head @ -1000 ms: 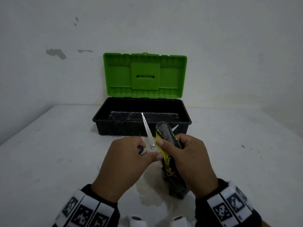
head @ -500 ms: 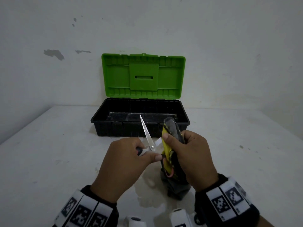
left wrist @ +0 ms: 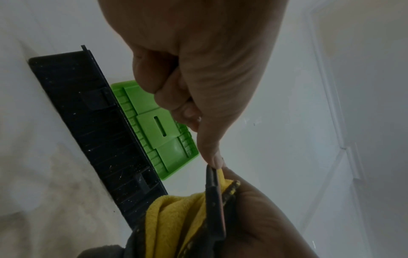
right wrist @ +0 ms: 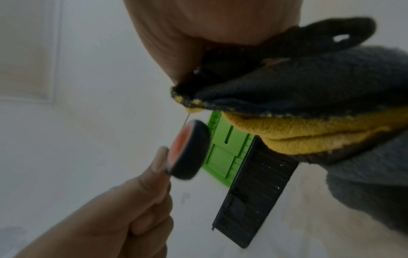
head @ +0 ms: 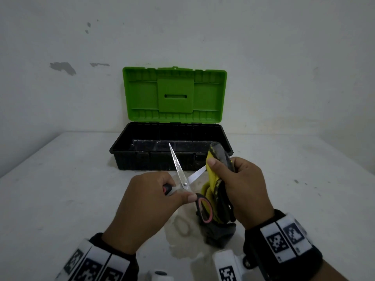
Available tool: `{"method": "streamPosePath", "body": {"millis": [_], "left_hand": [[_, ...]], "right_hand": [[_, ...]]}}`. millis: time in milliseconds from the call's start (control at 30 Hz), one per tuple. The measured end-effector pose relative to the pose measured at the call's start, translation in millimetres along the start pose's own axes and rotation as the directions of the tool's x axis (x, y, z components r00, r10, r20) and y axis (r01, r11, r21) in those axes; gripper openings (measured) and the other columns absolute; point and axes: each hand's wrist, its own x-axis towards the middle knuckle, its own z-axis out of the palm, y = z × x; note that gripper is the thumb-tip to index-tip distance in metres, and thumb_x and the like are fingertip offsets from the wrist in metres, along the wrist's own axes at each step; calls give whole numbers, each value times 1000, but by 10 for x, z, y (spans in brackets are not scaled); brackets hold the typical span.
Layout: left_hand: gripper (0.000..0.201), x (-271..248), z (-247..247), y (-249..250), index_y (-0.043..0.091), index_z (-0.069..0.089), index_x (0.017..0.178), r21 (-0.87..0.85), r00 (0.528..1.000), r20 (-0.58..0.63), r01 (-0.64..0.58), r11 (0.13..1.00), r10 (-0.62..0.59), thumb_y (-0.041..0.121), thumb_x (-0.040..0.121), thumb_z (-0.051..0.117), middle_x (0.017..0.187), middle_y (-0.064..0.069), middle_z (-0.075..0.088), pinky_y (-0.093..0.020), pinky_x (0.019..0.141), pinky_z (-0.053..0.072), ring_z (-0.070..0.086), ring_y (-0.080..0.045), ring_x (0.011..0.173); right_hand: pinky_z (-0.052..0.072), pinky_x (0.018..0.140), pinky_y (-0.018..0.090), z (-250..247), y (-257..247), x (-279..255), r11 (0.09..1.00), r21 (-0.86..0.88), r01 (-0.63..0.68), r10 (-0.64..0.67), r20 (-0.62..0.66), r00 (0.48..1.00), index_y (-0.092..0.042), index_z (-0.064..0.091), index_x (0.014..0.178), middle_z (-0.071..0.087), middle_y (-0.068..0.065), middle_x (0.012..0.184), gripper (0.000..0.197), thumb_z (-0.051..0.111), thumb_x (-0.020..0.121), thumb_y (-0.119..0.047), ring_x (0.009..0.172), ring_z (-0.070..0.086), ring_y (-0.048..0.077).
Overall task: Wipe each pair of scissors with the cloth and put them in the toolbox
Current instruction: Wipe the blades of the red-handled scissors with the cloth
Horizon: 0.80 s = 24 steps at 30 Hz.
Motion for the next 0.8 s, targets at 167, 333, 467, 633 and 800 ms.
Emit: {"method": "streamPosePath", "body": {"millis": [167,333,467,633,800], "left_hand": [[44,4,-8,-9,25,51,51,-21,1000,9,16,1000,-16,58,58,80,49,16,48,-14,51,39,45,-3,48],[45,-5,23,-7,24,50,51,-4,1000,-9,14,1000,-14,56,61,81,46,10,39,-12,51,38,42,-2,48],[51,-13,37,-51,12,54,55,-62,995,4,103,993,-103,56,62,79,48,9,36,-15,48,36,36,-5,45],[50,21,12,-49,17,55,55,-108,990,55,133,985,-128,61,59,77,47,10,37,-20,49,32,34,-5,45],[49,17,-34,56,14,58,57,-170,982,145,148,974,-124,58,58,79,47,9,37,-16,44,32,35,-4,44]], "right_hand": [[49,54,44,23,-29,-71,999,39,-9,6,74,997,7,57,70,56,27,67,51,79,81,-38,54,47,31],[38,51,41,-16,16,89,1000,-10,-2,2,1,1000,8,45,66,39,25,60,66,79,78,-47,55,38,20],[36,50,43,-117,-11,122,1000,19,24,-23,-33,999,10,43,69,38,29,63,68,77,80,-48,54,37,22],[48,50,34,-80,-78,-71,995,19,102,-104,157,982,3,59,70,58,18,61,43,79,81,-34,52,54,24],[45,51,33,-14,-31,-121,996,76,38,-56,256,965,-1,58,64,53,12,57,40,82,75,-31,53,49,20]]}}
